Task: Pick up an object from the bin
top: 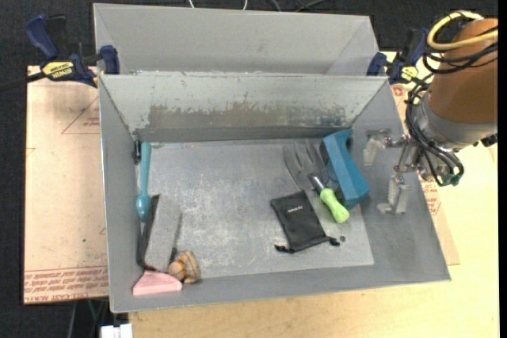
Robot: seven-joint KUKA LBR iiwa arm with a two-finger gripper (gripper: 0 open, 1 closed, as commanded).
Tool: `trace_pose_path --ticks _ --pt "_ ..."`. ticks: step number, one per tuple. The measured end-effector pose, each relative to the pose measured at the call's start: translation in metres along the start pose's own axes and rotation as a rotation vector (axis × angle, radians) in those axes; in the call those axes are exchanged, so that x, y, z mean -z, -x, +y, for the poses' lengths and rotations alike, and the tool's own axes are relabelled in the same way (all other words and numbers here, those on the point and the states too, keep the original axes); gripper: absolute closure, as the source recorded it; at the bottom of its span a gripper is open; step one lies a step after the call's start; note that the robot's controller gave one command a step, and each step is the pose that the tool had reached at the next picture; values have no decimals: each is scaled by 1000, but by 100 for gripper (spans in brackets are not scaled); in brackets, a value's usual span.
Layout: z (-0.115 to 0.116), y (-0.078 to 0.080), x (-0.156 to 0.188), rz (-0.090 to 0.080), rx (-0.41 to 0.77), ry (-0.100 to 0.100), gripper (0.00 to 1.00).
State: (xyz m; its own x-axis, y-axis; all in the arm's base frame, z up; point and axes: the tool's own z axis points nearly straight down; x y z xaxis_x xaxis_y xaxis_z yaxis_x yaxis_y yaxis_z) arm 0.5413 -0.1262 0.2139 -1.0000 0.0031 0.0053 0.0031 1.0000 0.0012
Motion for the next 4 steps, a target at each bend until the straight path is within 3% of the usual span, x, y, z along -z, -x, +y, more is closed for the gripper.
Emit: trace_pose_path --ticks 1,2,3,4 --pt "1 2 3 -7 3 -1 0" --pt "17 -9 -42 -9 143 -2 0" --pt "53 -32 -67 -10 437 -4 0" --pt "56 -35 -77 -7 649 -3 0"
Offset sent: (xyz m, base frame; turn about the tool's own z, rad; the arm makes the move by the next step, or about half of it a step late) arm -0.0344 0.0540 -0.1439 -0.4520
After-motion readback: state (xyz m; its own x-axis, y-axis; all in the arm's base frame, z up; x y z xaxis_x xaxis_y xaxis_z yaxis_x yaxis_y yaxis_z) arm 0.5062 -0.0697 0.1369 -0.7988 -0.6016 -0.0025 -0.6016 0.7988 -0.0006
